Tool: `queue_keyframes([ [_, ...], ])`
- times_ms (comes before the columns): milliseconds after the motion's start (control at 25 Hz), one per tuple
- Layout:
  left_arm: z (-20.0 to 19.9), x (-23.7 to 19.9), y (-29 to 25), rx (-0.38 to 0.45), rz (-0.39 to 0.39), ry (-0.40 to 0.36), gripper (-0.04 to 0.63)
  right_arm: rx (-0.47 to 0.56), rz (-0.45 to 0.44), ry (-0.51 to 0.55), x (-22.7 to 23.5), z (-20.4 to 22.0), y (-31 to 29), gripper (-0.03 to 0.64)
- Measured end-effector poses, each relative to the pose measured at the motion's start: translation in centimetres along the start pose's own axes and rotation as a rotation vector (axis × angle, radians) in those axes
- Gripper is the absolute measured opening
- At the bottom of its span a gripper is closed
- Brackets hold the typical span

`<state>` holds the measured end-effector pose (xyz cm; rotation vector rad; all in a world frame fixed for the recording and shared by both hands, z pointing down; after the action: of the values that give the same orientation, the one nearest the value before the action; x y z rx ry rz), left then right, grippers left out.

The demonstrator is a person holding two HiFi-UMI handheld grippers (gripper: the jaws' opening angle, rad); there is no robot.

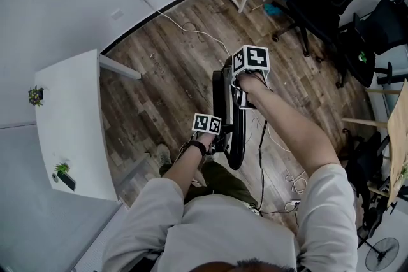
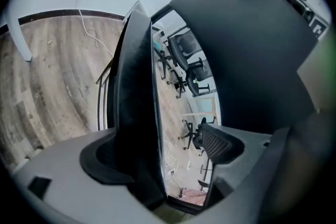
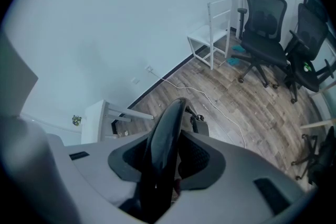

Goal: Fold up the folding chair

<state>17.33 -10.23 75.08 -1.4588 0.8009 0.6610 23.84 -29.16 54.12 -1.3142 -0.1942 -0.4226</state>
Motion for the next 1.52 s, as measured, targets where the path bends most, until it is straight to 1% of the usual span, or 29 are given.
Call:
queue_keyframes([
  [120,0.0,-0.3,0.6,0.000,0.030,0.028,0.430,-0.005,-0.001,0.000,0.0,0.0,-0.2,0.153],
  [200,0.1,-0.3,0.9,-0.009,0.026,0.018,0.430,-0.008,-0.001,0.002,-0.1,0.1,-0.1,0.153],
  [280,0.2,-0.4,1.2,-0.043,-0.014,-0.043,0.430,-0.010,0.000,0.002,-0.1,0.1,-0.1,0.152],
  [360,-0.1,-0.4,2.0,-0.077,-0.065,-0.135,0.430,-0.012,0.002,0.001,0.0,0.1,0.0,0.150],
  [400,-0.3,-0.3,2.5,-0.088,-0.069,-0.158,0.428,-0.013,0.003,0.001,0.2,0.1,0.1,0.149],
  [440,-0.6,-0.1,3.2,-0.094,-0.053,-0.155,0.428,-0.014,0.004,0.001,0.4,0.1,0.2,0.147],
  [480,-0.9,0.0,3.9,-0.092,-0.027,-0.134,0.428,-0.015,0.005,0.000,0.7,0.0,0.3,0.147],
  [560,-1.3,0.4,5.7,-0.064,0.025,-0.090,0.428,-0.014,0.008,-0.004,1.0,0.1,0.5,0.146],
  [640,-1.5,1.4,7.6,-0.036,0.075,-0.080,0.428,-0.012,0.007,-0.010,1.1,0.1,0.5,0.144],
  [800,-1.1,5.4,10.7,-0.015,0.162,-0.128,0.428,-0.011,0.004,-0.013,1.2,0.0,0.6,0.144],
  [920,-0.6,8.7,12.3,-0.001,0.200,-0.170,0.428,-0.015,0.003,-0.009,1.3,0.1,0.5,0.144],
  [1000,0.0,10.6,13.1,0.005,0.212,-0.191,0.428,-0.017,0.003,-0.007,1.3,0.2,0.5,0.144],
  [1240,1.7,14.6,13.7,0.005,0.204,-0.198,0.428,-0.027,0.001,0.001,1.6,0.2,0.6,0.144],
  [1520,3.2,17.8,12.4,0.005,0.094,-0.245,0.430,-0.038,0.000,0.013,1.7,0.2,0.4,0.144],
])
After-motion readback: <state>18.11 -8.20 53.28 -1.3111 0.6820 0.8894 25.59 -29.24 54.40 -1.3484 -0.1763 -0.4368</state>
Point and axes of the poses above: the fingertips, and each gripper's own axes: y backward along the fingers, x to its right, z out of its underside, the point moved 7 cm from there along y, backward along the fingers, and after that the axes turned 11 degrees about y, right-handed, at the moved point
